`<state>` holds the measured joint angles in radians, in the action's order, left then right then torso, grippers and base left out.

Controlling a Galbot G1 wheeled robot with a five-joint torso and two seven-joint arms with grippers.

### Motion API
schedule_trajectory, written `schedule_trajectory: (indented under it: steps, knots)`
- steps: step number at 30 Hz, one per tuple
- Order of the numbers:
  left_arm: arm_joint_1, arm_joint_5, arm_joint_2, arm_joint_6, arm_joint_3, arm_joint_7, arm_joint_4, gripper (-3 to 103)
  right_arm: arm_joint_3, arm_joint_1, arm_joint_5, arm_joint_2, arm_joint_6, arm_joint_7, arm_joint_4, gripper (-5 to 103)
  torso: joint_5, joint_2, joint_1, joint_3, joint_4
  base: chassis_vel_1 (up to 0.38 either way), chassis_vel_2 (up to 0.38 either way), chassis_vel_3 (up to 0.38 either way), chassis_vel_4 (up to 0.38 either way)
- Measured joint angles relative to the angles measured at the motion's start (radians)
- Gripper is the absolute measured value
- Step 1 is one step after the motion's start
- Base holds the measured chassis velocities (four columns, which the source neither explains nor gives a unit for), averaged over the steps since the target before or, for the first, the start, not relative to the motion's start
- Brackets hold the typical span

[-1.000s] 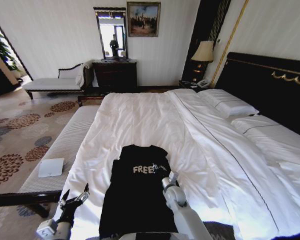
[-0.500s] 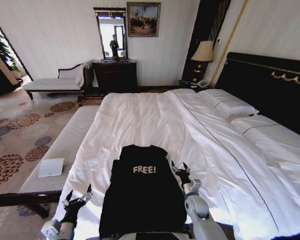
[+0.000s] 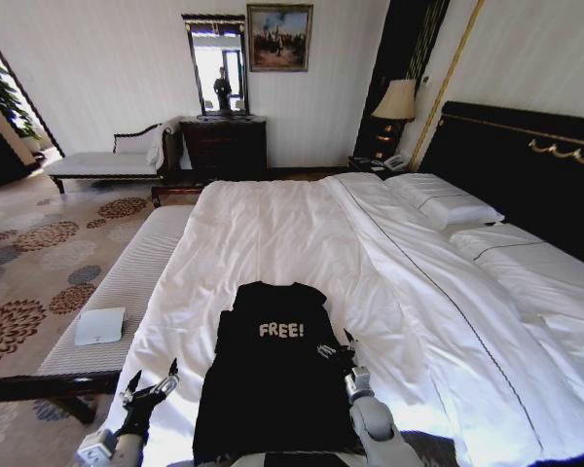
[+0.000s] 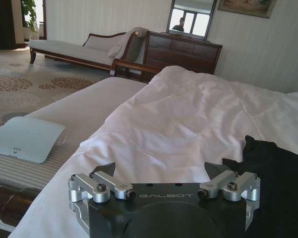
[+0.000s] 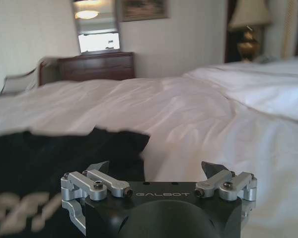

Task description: Fold the clothes on the bed.

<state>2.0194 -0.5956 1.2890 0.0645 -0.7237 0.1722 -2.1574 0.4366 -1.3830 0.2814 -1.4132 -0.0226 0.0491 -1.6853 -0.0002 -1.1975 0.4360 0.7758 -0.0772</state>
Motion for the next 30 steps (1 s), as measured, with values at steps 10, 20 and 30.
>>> schedule_trajectory:
  steps: [10,20,30]
  knots:
    - [-0.009,-0.004,0.008,0.000,0.002,0.000,0.014,100,-0.050,0.258,0.753,0.146,0.440,0.228,-0.079,100,0.0003,0.000,0.000,0.000,0.0001,0.000,0.000,0.000,0.000]
    - [-0.014,-0.016,0.015,0.005,-0.004,-0.005,0.035,100,-0.155,0.448,0.961,0.307,0.601,0.329,0.091,100,0.0003,0.000,0.000,0.000,0.0000,0.000,0.000,0.000,0.000]
    - [-0.021,-0.023,0.008,0.005,-0.012,-0.005,0.044,100,-0.226,0.567,1.029,0.317,0.612,0.335,0.222,90,0.0002,0.000,0.000,0.000,0.0001,0.000,0.000,0.000,0.000]
